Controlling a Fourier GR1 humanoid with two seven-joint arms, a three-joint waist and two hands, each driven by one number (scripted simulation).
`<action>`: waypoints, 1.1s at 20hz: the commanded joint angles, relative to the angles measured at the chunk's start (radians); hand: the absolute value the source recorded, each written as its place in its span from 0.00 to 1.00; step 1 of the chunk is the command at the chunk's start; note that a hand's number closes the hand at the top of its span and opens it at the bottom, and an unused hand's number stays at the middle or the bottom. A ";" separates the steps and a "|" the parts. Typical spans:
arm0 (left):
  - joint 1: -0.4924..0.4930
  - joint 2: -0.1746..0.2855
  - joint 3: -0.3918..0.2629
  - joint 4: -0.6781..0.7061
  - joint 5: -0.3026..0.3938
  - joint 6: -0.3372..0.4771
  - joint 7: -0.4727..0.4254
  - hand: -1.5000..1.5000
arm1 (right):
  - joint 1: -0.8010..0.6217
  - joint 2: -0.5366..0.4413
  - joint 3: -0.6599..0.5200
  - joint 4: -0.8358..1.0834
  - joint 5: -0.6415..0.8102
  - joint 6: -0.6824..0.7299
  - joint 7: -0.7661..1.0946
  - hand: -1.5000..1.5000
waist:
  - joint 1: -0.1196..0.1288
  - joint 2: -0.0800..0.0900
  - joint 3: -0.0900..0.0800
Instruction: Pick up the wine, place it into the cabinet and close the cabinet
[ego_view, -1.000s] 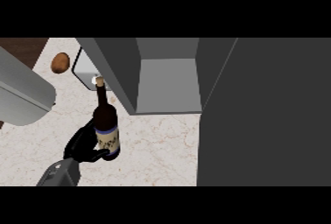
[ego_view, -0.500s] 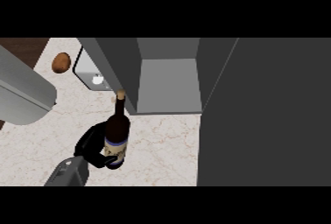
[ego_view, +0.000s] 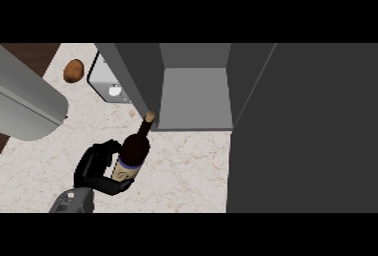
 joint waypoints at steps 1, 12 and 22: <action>0.052 0.011 0.050 -0.063 -0.019 0.184 -0.080 1.00 | 0.039 -0.008 -0.019 -0.128 -0.027 -0.023 0.040 0.00 | 0.003 -0.001 0.001; 0.150 -0.128 -0.169 -0.444 -0.062 0.481 0.223 1.00 | 0.046 -0.029 -0.032 -0.141 -0.069 -0.023 0.077 0.00 | 0.003 0.001 0.002; -0.031 -0.130 -0.287 -0.449 -0.088 0.653 0.435 1.00 | 0.036 -0.034 -0.076 -0.128 -0.095 0.008 0.065 0.00 | -0.008 0.004 0.001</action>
